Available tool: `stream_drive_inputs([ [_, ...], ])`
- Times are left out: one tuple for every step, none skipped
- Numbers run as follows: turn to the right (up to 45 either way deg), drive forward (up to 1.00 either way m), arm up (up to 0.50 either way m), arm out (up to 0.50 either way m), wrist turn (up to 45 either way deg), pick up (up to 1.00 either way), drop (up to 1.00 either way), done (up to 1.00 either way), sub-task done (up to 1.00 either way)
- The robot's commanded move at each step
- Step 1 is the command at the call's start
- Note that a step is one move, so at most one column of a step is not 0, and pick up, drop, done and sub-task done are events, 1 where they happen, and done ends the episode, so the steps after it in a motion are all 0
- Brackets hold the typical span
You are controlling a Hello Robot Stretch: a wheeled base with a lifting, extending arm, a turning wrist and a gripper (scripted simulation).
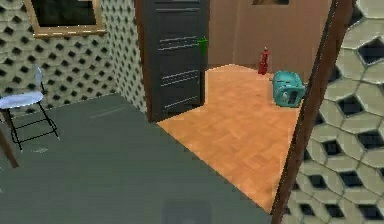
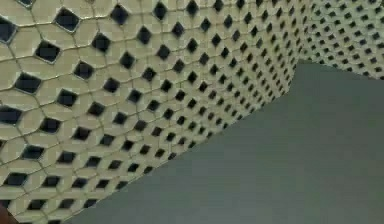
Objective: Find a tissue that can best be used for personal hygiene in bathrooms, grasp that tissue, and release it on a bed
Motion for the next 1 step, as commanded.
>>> stream_drive_inputs([
  [0.0,0.85,0.00,0.00,0.0,0.00,0.00,0.00,0.00],
])
